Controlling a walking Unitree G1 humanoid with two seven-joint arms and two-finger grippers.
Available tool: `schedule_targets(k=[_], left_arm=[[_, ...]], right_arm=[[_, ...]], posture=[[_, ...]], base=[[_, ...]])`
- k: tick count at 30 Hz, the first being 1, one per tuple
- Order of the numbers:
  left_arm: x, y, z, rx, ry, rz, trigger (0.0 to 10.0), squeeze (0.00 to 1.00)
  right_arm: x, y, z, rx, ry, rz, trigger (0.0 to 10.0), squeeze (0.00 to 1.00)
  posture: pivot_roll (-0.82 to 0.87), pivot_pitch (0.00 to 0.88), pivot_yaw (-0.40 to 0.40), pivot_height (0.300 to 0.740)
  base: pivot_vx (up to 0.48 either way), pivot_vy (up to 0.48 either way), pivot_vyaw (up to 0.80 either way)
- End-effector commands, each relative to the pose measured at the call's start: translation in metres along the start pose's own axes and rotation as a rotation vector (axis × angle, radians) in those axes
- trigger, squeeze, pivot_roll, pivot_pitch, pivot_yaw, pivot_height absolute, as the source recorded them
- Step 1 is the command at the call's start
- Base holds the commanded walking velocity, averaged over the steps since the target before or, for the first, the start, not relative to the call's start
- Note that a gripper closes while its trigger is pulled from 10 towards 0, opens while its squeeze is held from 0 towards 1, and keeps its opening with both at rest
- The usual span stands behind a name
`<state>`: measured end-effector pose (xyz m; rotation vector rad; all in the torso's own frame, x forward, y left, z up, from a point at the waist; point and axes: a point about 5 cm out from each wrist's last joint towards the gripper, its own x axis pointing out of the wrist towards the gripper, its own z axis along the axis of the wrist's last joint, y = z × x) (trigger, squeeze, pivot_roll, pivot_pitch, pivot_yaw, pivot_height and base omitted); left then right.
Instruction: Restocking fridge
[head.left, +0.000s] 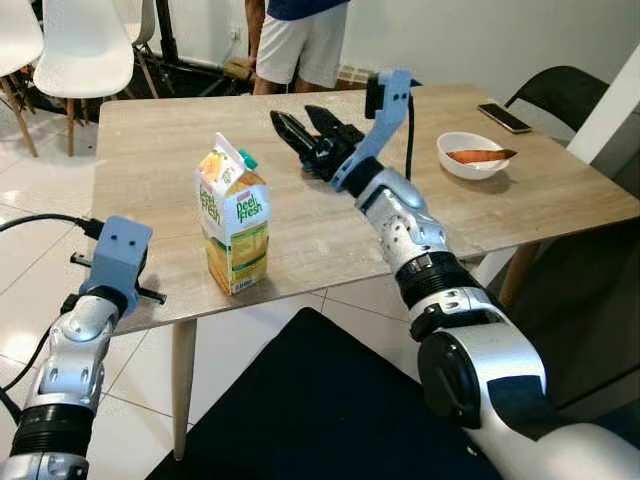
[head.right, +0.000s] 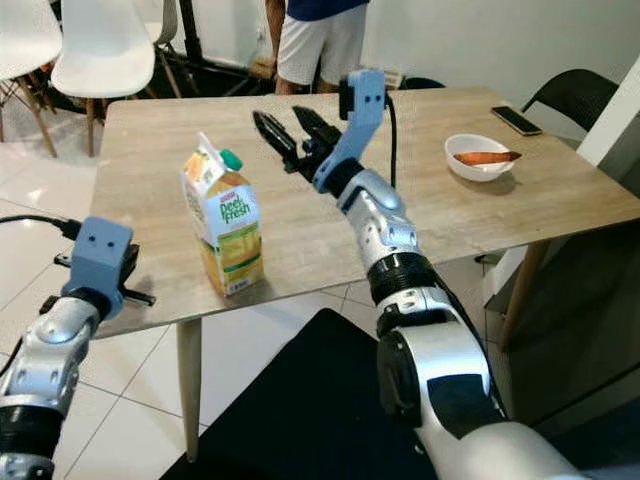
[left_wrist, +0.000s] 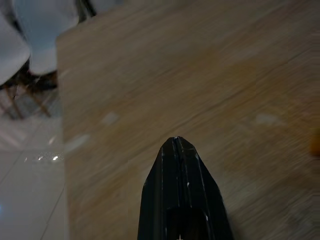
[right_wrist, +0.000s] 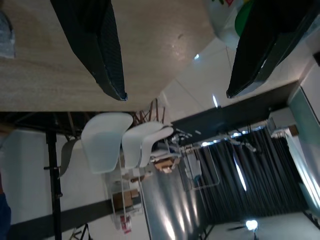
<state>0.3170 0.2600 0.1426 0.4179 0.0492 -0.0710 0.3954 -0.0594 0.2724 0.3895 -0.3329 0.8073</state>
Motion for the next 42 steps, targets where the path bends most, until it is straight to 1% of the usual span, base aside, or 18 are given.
schedule_targets(k=[1,3,4,6,8,10,11,12,13,14,18,30,33,37,39,40,41,42], left_arm=[[0.004,-0.010,-0.001,0.006,-0.013,-0.062,10.0,0.00],[0.011,-0.025,0.002,0.002,-0.025,-0.145,10.0,0.00],[0.011,-0.025,0.002,0.002,-0.025,-0.145,10.0,0.00],[0.015,-0.038,0.003,0.003,-0.022,-0.203,10.0,0.00],[0.015,-0.038,0.003,0.003,-0.022,-0.203,10.0,0.00],[0.017,-0.056,0.000,-0.006,-0.013,-0.260,10.0,0.00],[0.017,-0.056,0.000,-0.006,-0.013,-0.260,10.0,0.00],[0.017,-0.074,-0.004,-0.022,0.008,-0.302,10.0,0.00],[0.018,-0.079,-0.006,-0.026,0.016,-0.310,10.0,0.00],[0.018,-0.079,-0.006,-0.026,0.016,-0.310,10.0,0.00],[0.020,-0.092,-0.012,-0.036,0.030,-0.318,10.0,0.00],[0.026,-0.096,-0.015,-0.031,0.046,-0.294,10.0,0.00],[0.033,-0.095,-0.013,-0.022,0.048,-0.255,10.0,0.00],[0.036,-0.096,-0.011,-0.025,0.043,-0.249,10.0,0.00],[0.038,-0.100,-0.008,-0.036,0.035,-0.261,10.0,0.00],[0.040,-0.106,-0.005,-0.045,0.028,-0.282,10.0,0.00],[0.040,-0.106,-0.005,-0.045,0.028,-0.282,10.0,0.00],[0.041,-0.114,-0.002,-0.060,0.020,-0.314,10.0,0.00]], right_arm=[[-0.008,-0.008,0.004,0.002,-0.036,-0.024,10.0,0.00],[-0.020,-0.019,0.001,-0.005,-0.030,-0.075,10.0,0.00],[-0.020,-0.019,0.001,-0.005,-0.030,-0.075,10.0,0.00],[-0.028,-0.027,-0.001,-0.015,-0.021,-0.109,10.0,0.00],[-0.028,-0.027,-0.001,-0.015,-0.021,-0.109,10.0,0.00],[-0.036,-0.035,-0.002,-0.028,-0.011,-0.143,10.0,0.00],[-0.036,-0.035,-0.002,-0.028,-0.011,-0.143,10.0,0.00],[-0.044,-0.042,-0.002,-0.039,-0.005,-0.175,10.0,0.00],[-0.046,-0.044,-0.002,-0.042,-0.003,-0.183,10.0,0.00],[-0.046,-0.044,-0.002,-0.042,-0.003,-0.183,10.0,0.00],[-0.051,-0.049,-0.001,-0.049,-0.001,-0.208,10.0,0.00],[-0.055,-0.053,-0.002,-0.058,0.005,-0.230,10.0,0.00],[-0.056,-0.054,-0.003,-0.063,0.012,-0.239,10.0,0.00],[-0.057,-0.055,-0.003,-0.065,0.015,-0.243,10.0,0.00],[-0.058,-0.056,-0.003,-0.066,0.017,-0.246,10.0,0.00],[-0.058,-0.056,-0.003,-0.068,0.019,-0.249,10.0,0.00],[-0.058,-0.056,-0.003,-0.068,0.019,-0.249,10.0,0.00],[-0.059,-0.057,-0.002,-0.071,0.019,-0.250,10.0,0.00]], posture=[[-0.04,0.048,-0.095,0.740],[-0.05,0.047,-0.090,0.740],[-0.05,0.047,-0.090,0.740],[-0.05,0.045,-0.083,0.740],[-0.05,0.045,-0.083,0.740],[-0.05,0.045,-0.083,0.740],[-0.05,0.045,-0.083,0.740],[-0.06,0.037,-0.073,0.740],[-0.06,0.036,-0.074,0.740],[-0.06,0.036,-0.074,0.740],[-0.06,0.033,-0.080,0.740],[-0.06,0.037,-0.087,0.740],[-0.06,0.039,-0.089,0.740],[-0.06,0.039,-0.089,0.740],[-0.07,0.039,-0.094,0.740],[-0.08,0.039,-0.092,0.740],[-0.08,0.039,-0.092,0.740],[-0.08,0.038,-0.092,0.740]], base=[[0.000,0.000,0.00],[0.000,0.000,0.00],[0.000,0.000,0.00],[0.000,0.000,0.00],[0.000,0.000,0.00],[0.000,0.000,0.00],[0.000,0.000,0.00],[0.000,0.000,0.00],[0.000,0.000,0.00],[0.000,0.000,0.00],[0.000,0.000,0.00],[0.000,0.000,0.00],[0.000,0.000,0.00],[0.000,0.000,0.00],[0.000,0.000,0.00],[0.000,0.000,0.00],[0.000,0.000,0.00],[0.000,0.000,0.00]])
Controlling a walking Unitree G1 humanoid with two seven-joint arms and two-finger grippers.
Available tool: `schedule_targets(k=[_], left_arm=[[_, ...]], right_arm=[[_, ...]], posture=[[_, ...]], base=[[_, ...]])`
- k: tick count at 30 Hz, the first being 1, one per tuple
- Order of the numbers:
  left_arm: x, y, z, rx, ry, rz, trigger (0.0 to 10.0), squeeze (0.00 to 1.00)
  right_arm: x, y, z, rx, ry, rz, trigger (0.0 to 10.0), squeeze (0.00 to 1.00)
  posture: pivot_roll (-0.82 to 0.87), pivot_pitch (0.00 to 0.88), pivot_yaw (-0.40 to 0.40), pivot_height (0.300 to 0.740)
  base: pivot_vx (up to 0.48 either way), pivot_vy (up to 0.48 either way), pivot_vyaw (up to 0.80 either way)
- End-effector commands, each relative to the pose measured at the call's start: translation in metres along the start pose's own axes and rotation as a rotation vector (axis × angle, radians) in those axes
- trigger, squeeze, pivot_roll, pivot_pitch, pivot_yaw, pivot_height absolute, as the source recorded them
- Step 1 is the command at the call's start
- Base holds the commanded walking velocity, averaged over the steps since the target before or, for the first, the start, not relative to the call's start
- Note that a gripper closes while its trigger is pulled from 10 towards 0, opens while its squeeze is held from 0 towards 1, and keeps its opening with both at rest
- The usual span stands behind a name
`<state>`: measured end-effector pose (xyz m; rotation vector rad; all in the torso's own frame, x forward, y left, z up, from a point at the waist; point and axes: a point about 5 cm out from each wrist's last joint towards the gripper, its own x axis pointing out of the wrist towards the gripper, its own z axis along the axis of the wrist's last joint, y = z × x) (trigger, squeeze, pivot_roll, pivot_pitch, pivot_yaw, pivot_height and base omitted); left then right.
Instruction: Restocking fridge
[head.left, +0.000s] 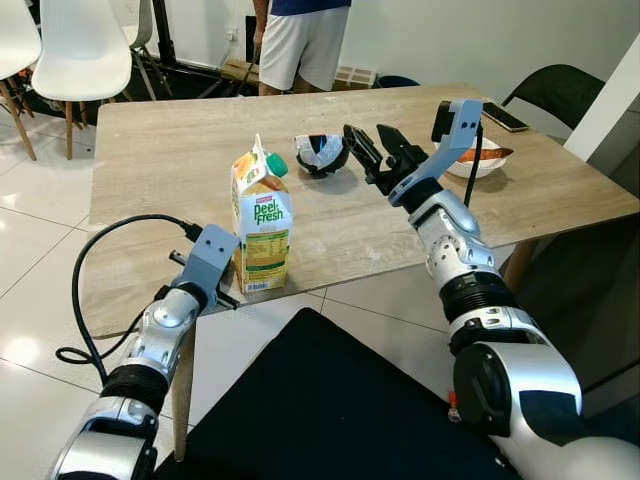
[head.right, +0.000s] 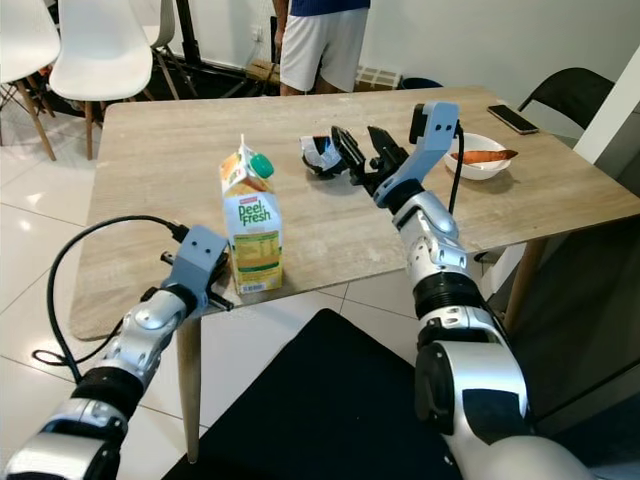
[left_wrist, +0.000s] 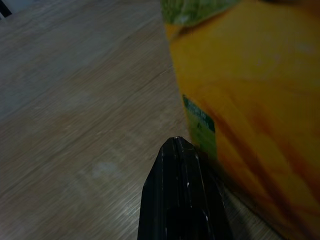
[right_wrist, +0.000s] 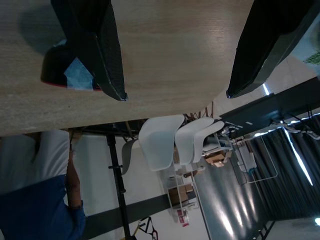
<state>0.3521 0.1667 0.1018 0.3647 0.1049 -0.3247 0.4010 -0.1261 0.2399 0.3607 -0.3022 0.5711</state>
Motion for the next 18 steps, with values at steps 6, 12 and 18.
schedule_targets(k=[6,12,18], left_arm=[[0.008,-0.037,0.001,-0.034,-0.005,-0.149,10.0,0.00],[0.013,-0.060,0.007,-0.011,-0.034,-0.234,10.0,0.00],[0.017,-0.058,0.010,0.005,-0.040,-0.193,10.0,0.00]], right_arm=[[-0.006,-0.007,-0.003,-0.017,0.015,-0.023,10.0,0.00],[-0.007,-0.008,-0.002,-0.019,0.012,-0.027,10.0,0.00],[-0.006,-0.008,-0.002,-0.017,0.007,-0.026,10.0,0.00]], posture=[[-0.08,0.037,-0.089,0.740],[-0.08,0.033,-0.087,0.740],[-0.08,0.028,-0.086,0.740]], base=[[0.000,0.000,0.00],[0.000,0.000,0.00],[0.000,0.000,0.00]])
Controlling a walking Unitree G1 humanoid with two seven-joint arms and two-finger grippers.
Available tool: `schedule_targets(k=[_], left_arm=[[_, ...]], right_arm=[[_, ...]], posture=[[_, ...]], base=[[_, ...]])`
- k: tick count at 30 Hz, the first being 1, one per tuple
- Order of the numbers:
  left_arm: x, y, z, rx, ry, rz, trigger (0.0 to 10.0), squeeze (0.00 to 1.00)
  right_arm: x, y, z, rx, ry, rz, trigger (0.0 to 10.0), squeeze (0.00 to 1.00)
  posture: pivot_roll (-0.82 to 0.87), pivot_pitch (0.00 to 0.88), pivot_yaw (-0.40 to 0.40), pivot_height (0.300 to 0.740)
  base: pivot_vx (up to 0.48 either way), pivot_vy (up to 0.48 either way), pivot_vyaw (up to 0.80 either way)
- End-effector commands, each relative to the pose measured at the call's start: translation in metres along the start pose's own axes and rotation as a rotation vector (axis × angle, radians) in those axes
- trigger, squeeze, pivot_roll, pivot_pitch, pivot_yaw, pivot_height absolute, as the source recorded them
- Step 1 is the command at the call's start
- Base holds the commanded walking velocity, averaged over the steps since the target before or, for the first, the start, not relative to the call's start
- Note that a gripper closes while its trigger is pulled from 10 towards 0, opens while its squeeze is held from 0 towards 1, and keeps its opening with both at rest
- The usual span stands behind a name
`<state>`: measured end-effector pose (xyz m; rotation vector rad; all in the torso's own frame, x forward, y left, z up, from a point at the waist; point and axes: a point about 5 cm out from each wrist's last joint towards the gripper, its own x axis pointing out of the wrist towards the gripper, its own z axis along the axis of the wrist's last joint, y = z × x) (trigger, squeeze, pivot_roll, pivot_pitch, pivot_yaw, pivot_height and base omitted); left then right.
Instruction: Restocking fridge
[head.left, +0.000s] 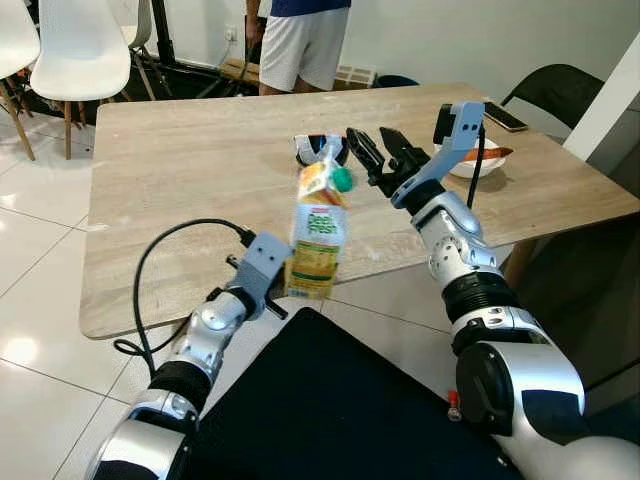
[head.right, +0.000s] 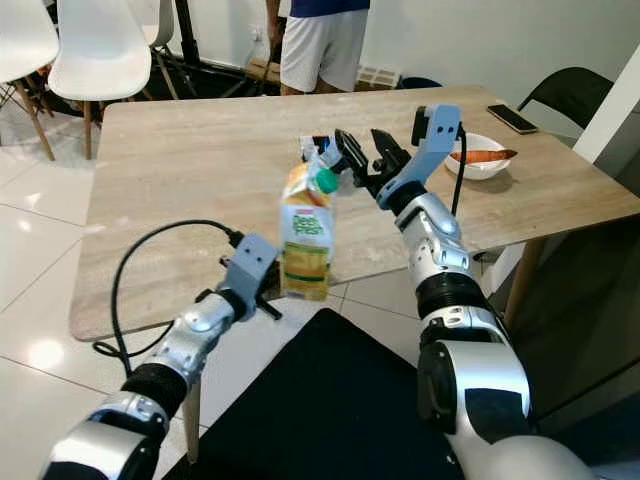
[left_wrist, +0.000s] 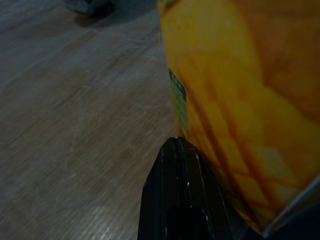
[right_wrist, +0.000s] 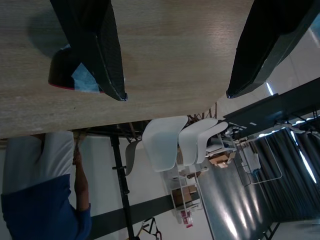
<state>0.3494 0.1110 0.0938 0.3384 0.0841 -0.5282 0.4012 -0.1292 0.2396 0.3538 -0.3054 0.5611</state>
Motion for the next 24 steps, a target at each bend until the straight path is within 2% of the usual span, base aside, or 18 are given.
schedule_targets(k=[1,3,6,8,9,11,13,14,16,24], left_arm=[[0.002,-0.005,-0.003,0.010,0.020,0.003,10.0,0.00],[0.000,0.009,-0.004,0.011,0.026,0.088,10.0,0.00],[-0.003,0.017,-0.005,0.012,0.031,0.139,10.0,0.00],[-0.011,0.035,-0.008,0.010,0.039,0.236,10.0,0.00],[-0.011,0.035,-0.008,0.010,0.039,0.236,10.0,0.00],[-0.020,0.053,-0.011,-0.001,0.041,0.330,10.0,0.00],[-0.026,0.065,-0.013,-0.009,0.040,0.387,10.0,0.00],[-0.026,0.065,-0.013,-0.009,0.040,0.387,10.0,0.00],[-0.036,0.079,-0.016,-0.011,0.038,0.453,10.0,0.00],[-0.054,0.102,-0.020,-0.007,0.040,0.562,10.0,0.00]], right_arm=[[-0.004,-0.005,-0.003,-0.008,0.009,-0.018,10.0,0.00],[-0.004,-0.005,-0.003,-0.008,0.007,-0.018,10.0,0.00],[-0.004,-0.005,-0.003,-0.008,0.007,-0.019,10.0,0.00],[-0.004,-0.006,-0.003,-0.007,0.007,-0.021,10.0,0.00],[-0.004,-0.006,-0.003,-0.007,0.007,-0.021,10.0,0.00],[-0.004,-0.006,-0.002,-0.005,0.008,-0.021,10.0,0.00],[-0.004,-0.005,-0.003,-0.004,0.008,-0.020,10.0,0.00],[-0.004,-0.005,-0.003,-0.004,0.008,-0.020,10.0,0.00],[-0.003,-0.005,-0.003,-0.004,0.009,-0.020,10.0,0.00],[-0.006,-0.012,-0.002,-0.015,0.016,-0.055,10.0,0.00]], posture=[[-0.08,0.028,-0.086,0.740],[-0.08,0.029,-0.086,0.740],[-0.08,0.029,-0.086,0.740],[-0.08,0.029,-0.086,0.740],[-0.08,0.029,-0.086,0.740],[-0.08,0.029,-0.086,0.740],[-0.07,0.031,-0.095,0.740],[-0.07,0.031,-0.095,0.740],[-0.07,0.030,-0.096,0.740],[-0.07,0.031,-0.095,0.740]], base=[[0.000,0.000,0.00],[0.000,0.000,0.00],[0.000,0.000,0.00],[0.000,0.000,0.00],[0.000,0.000,0.00],[0.000,0.000,0.00],[0.000,0.000,0.00],[0.000,0.000,0.00],[0.000,0.000,0.00],[0.000,0.000,0.00]])
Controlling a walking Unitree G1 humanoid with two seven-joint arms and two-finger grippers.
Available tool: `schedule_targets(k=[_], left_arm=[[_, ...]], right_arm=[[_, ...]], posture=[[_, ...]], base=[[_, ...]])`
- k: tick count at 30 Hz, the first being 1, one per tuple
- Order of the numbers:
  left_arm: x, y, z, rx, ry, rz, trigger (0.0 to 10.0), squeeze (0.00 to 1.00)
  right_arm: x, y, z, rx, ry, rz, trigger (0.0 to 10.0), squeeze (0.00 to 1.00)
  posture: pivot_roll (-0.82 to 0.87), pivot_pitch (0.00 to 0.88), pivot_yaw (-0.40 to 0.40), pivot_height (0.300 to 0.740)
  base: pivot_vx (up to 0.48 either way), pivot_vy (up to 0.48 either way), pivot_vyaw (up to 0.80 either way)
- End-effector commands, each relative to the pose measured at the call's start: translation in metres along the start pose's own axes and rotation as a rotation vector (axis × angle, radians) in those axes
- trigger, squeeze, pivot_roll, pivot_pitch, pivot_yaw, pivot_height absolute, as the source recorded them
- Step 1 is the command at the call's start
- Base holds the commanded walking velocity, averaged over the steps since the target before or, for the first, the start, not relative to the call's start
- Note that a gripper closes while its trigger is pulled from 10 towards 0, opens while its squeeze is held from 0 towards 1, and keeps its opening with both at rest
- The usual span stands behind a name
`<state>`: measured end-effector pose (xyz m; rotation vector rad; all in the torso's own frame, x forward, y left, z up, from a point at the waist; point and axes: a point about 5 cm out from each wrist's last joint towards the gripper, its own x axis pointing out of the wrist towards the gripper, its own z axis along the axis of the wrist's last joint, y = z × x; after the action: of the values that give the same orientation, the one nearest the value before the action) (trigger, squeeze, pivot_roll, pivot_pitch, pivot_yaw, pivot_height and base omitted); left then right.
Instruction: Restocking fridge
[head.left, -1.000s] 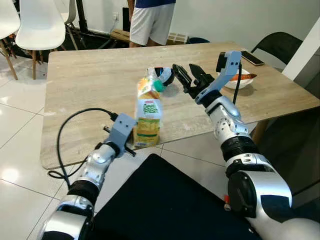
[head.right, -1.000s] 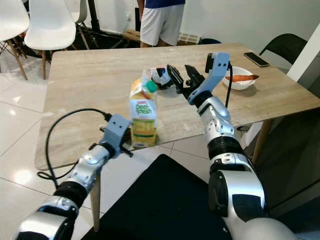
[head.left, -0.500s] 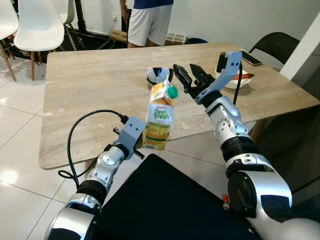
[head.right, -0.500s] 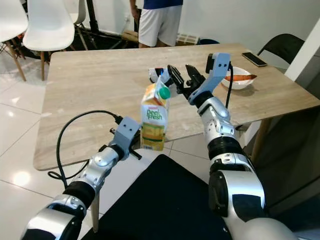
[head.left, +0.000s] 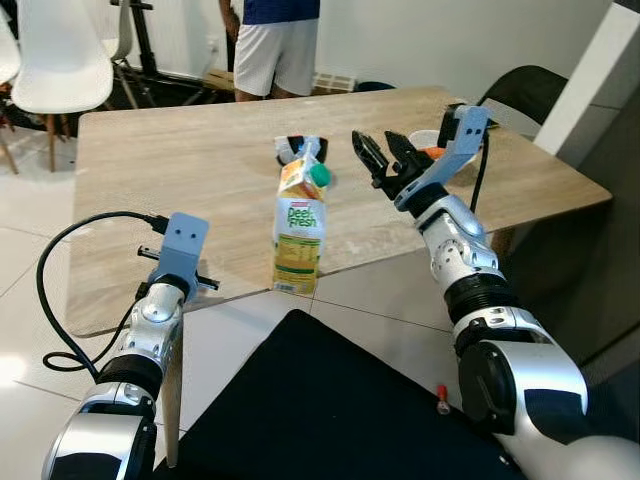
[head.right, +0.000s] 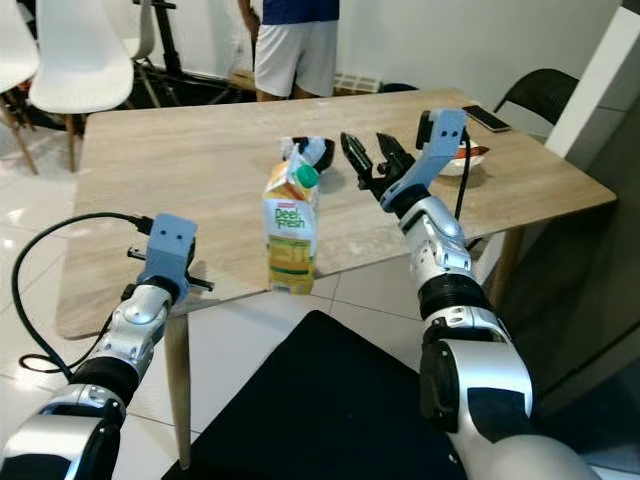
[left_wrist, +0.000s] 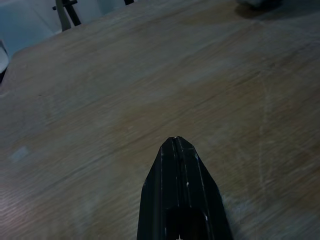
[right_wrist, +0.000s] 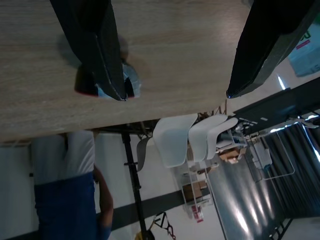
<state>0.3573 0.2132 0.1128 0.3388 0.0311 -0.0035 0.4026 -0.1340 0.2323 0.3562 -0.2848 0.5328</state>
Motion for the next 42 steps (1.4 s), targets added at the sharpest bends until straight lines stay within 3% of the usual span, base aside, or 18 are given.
schedule_targets(k=[1,8,9,12,13,14,15,16,17,18,21,25,29,31,33,36,40,42], left_arm=[[-0.003,0.013,-0.004,0.009,0.002,0.039,10.0,0.00],[-0.012,0.041,-0.011,0.016,0.007,0.168,10.0,0.00],[-0.021,0.072,-0.013,0.020,0.005,0.283,10.0,0.00],[-0.024,0.080,-0.013,0.021,0.004,0.313,10.0,0.00],[-0.028,0.093,-0.011,0.028,-0.006,0.354,10.0,0.00],[-0.028,0.093,-0.011,0.028,-0.006,0.354,10.0,0.00],[-0.034,0.110,-0.009,0.048,-0.014,0.402,10.0,0.00],[-0.034,0.110,-0.009,0.048,-0.014,0.402,10.0,0.00],[-0.042,0.130,-0.008,0.069,-0.018,0.453,10.0,0.00],[-0.042,0.130,-0.008,0.069,-0.018,0.453,10.0,0.00],[-0.067,0.172,-0.008,0.122,-0.013,0.582,10.0,0.00],[-0.090,0.196,-0.015,0.149,0.021,0.677,10.0,0.00],[-0.097,0.203,-0.019,0.155,0.039,0.710,10.0,0.00],[-0.113,0.217,-0.027,0.144,0.082,0.786,10.0,0.00],[-0.142,0.227,-0.056,0.110,0.228,0.834,10.0,0.00],[-0.150,0.229,-0.065,0.092,0.272,0.844,10.0,0.00],[-0.170,0.211,-0.098,0.053,0.403,0.785,10.0,0.00],[-0.182,0.185,-0.126,-0.003,0.504,0.689,10.0,0.00]], right_arm=[[-0.002,-0.006,0.002,-0.018,0.001,-0.023,10.0,0.00],[-0.009,-0.016,-0.004,-0.033,0.036,-0.081,10.0,0.00],[-0.017,-0.024,-0.010,-0.025,0.055,-0.132,10.0,0.00],[-0.019,-0.026,-0.011,-0.022,0.060,-0.146,10.0,0.00],[-0.022,-0.030,-0.012,-0.022,0.063,-0.174,10.0,0.00],[-0.022,-0.030,-0.012,-0.022,0.063,-0.174,10.0,0.00],[-0.026,-0.037,-0.012,-0.022,0.066,-0.219,10.0,0.00],[-0.026,-0.037,-0.012,-0.022,0.066,-0.219,10.0,0.00],[-0.032,-0.044,-0.013,-0.019,0.071,-0.271,10.0,0.00],[-0.032,-0.044,-0.013,-0.019,0.071,-0.271,10.0,0.00],[-0.047,-0.059,-0.018,-0.010,0.091,-0.368,10.0,0.00],[-0.058,-0.068,-0.022,0.002,0.100,-0.425,10.0,0.00],[-0.061,-0.070,-0.023,0.002,0.106,-0.441,10.0,0.00],[-0.068,-0.075,-0.026,-0.001,0.121,-0.469,10.0,0.00],[-0.082,-0.083,-0.035,-0.019,0.178,-0.526,10.0,0.00],[-0.086,-0.085,-0.038,-0.024,0.199,-0.546,10.0,0.00],[-0.105,-0.090,-0.055,-0.023,0.273,-0.605,10.0,0.00],[-0.122,-0.091,-0.072,-0.012,0.342,-0.648,10.0,0.00]], posture=[[-0.07,0.031,-0.095,0.740],[-0.07,0.039,-0.095,0.740],[-0.06,0.041,-0.098,0.740],[-0.06,0.041,-0.098,0.740],[-0.06,0.042,-0.101,0.740],[-0.06,0.042,-0.101,0.740],[-0.05,0.043,-0.103,0.740],[-0.05,0.043,-0.103,0.740],[-0.05,0.042,-0.104,0.740],[-0.05,0.042,-0.104,0.740],[-0.04,0.041,-0.104,0.740],[-0.04,0.040,-0.101,0.740],[-0.04,0.040,-0.101,0.740],[-0.04,0.039,-0.100,0.740],[-0.04,0.034,-0.100,0.740],[-0.04,0.034,-0.100,0.740],[-0.03,0.027,-0.101,0.740],[-0.03,0.027,-0.102,0.740]], base=[[0.000,0.000,0.00],[0.000,0.000,0.00],[0.000,0.000,0.00],[0.000,0.000,0.00],[0.000,0.000,0.00],[0.000,0.000,0.00],[0.000,0.000,0.00],[0.000,0.000,0.00],[0.000,0.000,0.00],[0.000,0.000,0.00],[0.000,0.000,0.00],[0.000,0.000,0.00],[0.000,0.000,0.00],[0.000,0.000,0.00],[0.000,0.000,0.00],[0.000,0.000,0.00],[0.000,0.000,0.00],[0.000,0.000,0.00]])
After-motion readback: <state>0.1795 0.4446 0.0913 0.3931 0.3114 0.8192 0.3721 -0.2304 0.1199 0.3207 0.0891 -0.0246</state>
